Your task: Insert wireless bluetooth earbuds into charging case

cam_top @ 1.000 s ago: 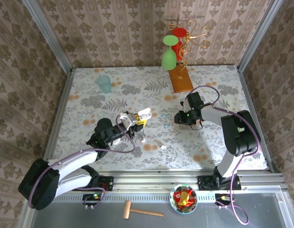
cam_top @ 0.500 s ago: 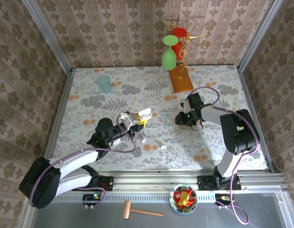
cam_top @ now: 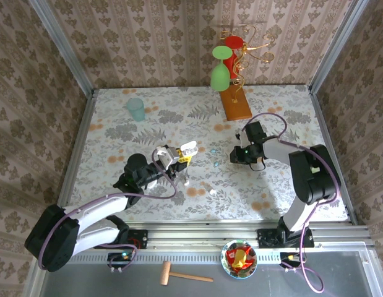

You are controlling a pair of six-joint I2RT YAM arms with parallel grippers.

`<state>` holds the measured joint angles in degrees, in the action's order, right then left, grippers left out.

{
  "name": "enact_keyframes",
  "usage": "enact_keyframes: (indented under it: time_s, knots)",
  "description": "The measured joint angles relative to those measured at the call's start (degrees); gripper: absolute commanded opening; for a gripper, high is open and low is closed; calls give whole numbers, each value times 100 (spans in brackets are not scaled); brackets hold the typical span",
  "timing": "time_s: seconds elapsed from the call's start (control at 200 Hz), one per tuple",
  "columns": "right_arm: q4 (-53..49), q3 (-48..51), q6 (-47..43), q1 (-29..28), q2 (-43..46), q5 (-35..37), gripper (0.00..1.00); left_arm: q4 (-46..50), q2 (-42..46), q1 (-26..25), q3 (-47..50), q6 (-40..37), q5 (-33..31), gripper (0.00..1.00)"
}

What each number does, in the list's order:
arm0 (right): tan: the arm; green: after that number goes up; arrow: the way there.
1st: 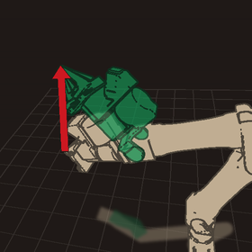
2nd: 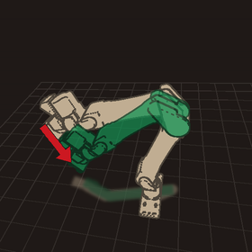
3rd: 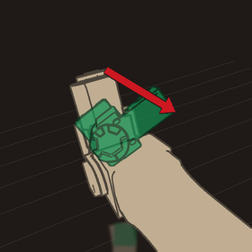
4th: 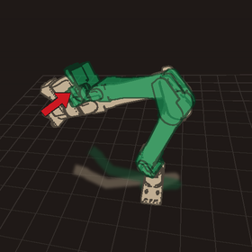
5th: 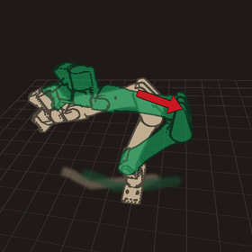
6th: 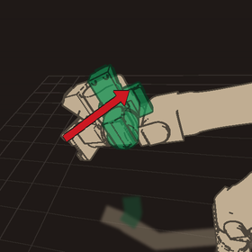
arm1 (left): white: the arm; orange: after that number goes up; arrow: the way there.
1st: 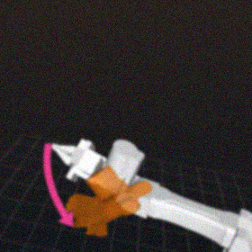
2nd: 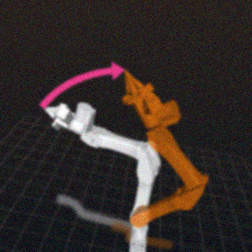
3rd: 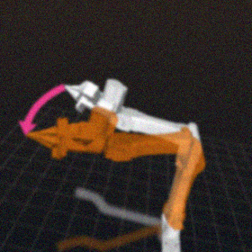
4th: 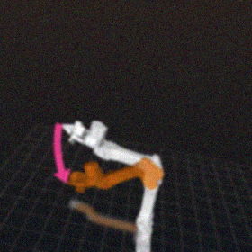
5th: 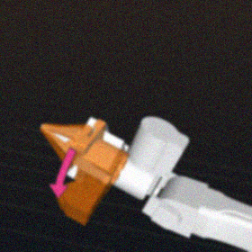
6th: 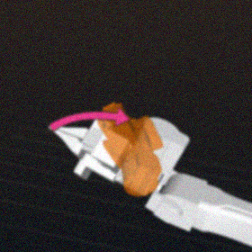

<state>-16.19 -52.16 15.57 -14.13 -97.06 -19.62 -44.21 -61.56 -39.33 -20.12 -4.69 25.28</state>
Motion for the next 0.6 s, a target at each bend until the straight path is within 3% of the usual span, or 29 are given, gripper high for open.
enact_keyframes:
  time_s: [0.21,0.43,0.6]
  knots:
    - [-76,90,-404,-378,1333,573,15,-4,-116,0,0,59,-2,0]
    - [-26,83,-1150,-1314,2811,1344,15,11,-240,7,0,144,48,0]
    - [-26,-61,-1633,-1897,3390,1552,15,118,-258,28,-13,201,186,0]
